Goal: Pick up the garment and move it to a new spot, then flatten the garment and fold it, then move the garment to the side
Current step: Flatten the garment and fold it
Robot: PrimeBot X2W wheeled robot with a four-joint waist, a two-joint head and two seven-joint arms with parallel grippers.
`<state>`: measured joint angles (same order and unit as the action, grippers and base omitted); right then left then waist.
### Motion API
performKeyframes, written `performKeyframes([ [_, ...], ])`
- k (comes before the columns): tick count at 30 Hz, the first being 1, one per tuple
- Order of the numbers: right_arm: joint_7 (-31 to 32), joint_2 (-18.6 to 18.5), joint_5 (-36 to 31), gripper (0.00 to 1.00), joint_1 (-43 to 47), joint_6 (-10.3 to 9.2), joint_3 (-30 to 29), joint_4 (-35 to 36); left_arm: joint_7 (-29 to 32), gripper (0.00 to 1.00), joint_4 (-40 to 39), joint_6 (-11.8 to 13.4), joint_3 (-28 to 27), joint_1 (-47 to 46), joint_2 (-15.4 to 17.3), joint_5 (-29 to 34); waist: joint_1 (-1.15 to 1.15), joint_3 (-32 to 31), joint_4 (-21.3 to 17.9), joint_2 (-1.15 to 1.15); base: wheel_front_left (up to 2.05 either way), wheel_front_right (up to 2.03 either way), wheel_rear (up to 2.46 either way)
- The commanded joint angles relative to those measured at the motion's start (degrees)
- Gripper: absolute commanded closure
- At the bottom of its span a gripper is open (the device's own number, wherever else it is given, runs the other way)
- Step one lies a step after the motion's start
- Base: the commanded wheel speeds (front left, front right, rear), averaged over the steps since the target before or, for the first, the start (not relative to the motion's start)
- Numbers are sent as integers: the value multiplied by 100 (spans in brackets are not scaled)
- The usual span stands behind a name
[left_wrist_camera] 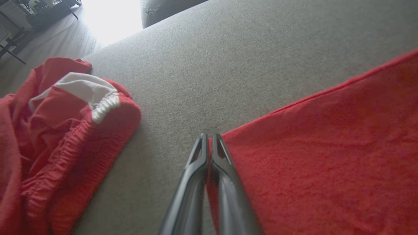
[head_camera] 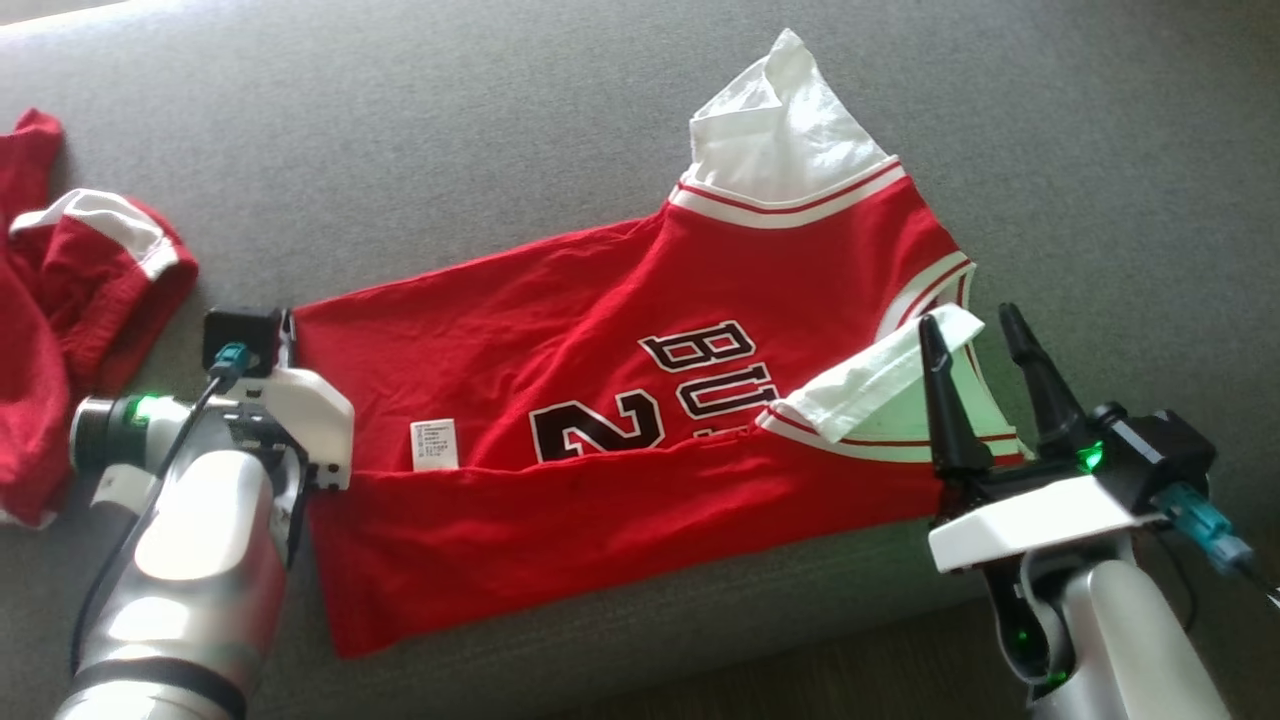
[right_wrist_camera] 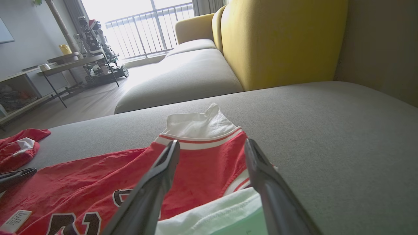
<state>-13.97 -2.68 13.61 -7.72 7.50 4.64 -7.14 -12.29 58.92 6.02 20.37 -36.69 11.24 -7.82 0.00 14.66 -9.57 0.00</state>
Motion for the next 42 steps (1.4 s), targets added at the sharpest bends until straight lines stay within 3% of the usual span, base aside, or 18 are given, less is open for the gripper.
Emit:
performKeyframes([
  [1,-69,-20,-8,0,-151,-1,75,153,-59,100,-36,-1,-107,-148,180,-21,0,-20,48,0,0,0,0],
  [13,88,-20,-275,0,-453,-1,-142,104,-265,100,-1013,85,29,3,2,28,0,-111,453,0,0,0,0],
  [20,962,-86,-557,0,-1368,-1,-333,-409,-270,100,-2434,81,217,620,-120,118,0,-72,896,0,0,0,0],
  [29,1641,-751,-496,0,-2966,-1,-707,-1977,-270,100,-3068,2,610,872,-371,225,0,188,1478,0,0,0,0],
  [34,1691,-1254,-713,0,-3717,-1,-738,-3035,-270,100,-3165,-34,798,782,-507,262,0,431,1746,0,0,0,0],
  [42,1641,-1632,-599,0,-4730,-1,-642,-4284,-271,100,-3282,-42,980,565,-663,252,0,830,2000,0,0,0,0],
])
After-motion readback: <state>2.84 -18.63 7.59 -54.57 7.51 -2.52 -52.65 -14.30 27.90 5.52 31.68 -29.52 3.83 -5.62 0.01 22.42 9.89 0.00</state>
